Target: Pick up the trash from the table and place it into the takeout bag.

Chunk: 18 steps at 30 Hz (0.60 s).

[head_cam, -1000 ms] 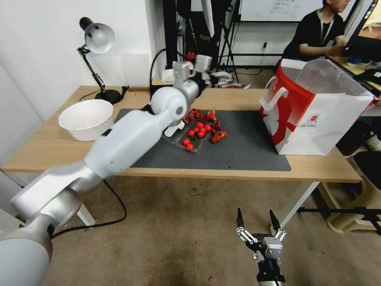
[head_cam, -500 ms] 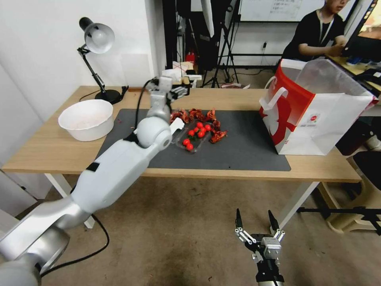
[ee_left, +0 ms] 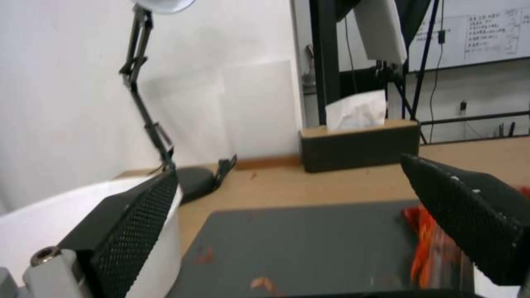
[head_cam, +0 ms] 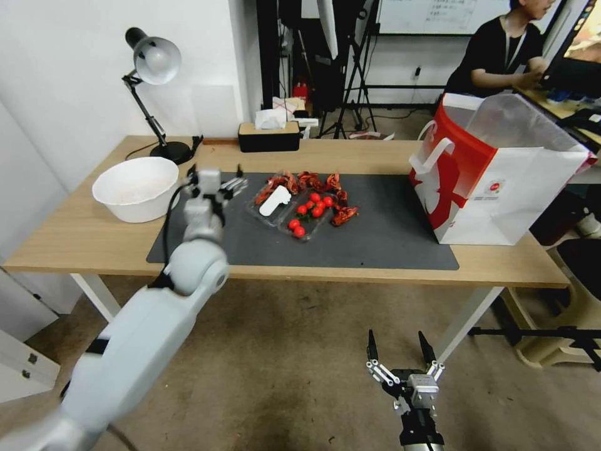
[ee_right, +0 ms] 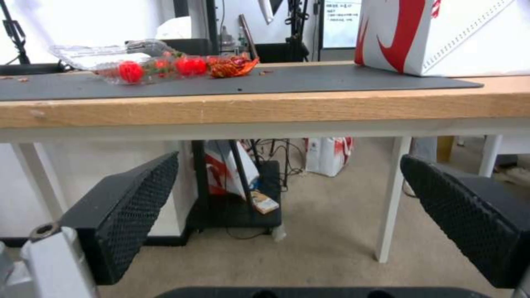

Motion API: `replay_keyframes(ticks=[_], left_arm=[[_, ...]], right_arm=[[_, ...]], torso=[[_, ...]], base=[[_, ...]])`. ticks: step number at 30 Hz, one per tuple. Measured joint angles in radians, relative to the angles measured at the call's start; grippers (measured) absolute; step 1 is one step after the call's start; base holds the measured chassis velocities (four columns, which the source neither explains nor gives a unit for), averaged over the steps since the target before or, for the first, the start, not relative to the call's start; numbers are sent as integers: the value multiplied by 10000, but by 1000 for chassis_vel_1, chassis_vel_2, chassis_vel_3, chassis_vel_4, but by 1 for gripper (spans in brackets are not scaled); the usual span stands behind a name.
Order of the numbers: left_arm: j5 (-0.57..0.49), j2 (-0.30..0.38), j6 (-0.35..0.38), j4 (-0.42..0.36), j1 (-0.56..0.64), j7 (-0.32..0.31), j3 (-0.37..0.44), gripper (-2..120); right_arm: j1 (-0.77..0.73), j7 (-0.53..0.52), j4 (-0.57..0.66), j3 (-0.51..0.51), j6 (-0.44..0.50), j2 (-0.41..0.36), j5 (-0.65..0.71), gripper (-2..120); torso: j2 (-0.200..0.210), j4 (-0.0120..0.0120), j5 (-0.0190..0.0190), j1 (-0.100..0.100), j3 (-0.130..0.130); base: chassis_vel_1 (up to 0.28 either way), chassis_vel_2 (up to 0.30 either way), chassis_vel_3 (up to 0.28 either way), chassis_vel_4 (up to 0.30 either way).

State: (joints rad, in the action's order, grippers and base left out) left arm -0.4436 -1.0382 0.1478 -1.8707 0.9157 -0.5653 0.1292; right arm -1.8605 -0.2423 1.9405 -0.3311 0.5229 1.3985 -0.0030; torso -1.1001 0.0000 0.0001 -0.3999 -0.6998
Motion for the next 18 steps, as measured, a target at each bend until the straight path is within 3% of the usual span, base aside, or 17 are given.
replay_keyframes(ticks=[11, 18], left_arm=[[632, -291, -476, -772, 2323, 268, 1108, 100], [1046, -651, -837, -1191, 3805, 753, 1671, 100]], right_arm=[[-52, 9, 152, -3, 43, -137, 5, 100], [-53, 25, 283, -21, 67, -252, 49, 100]], torso=[[0, 0, -1, 0, -1], [0, -2, -1, 0, 0]], base=[[0, 0, 0, 0], [0, 0, 0, 0]])
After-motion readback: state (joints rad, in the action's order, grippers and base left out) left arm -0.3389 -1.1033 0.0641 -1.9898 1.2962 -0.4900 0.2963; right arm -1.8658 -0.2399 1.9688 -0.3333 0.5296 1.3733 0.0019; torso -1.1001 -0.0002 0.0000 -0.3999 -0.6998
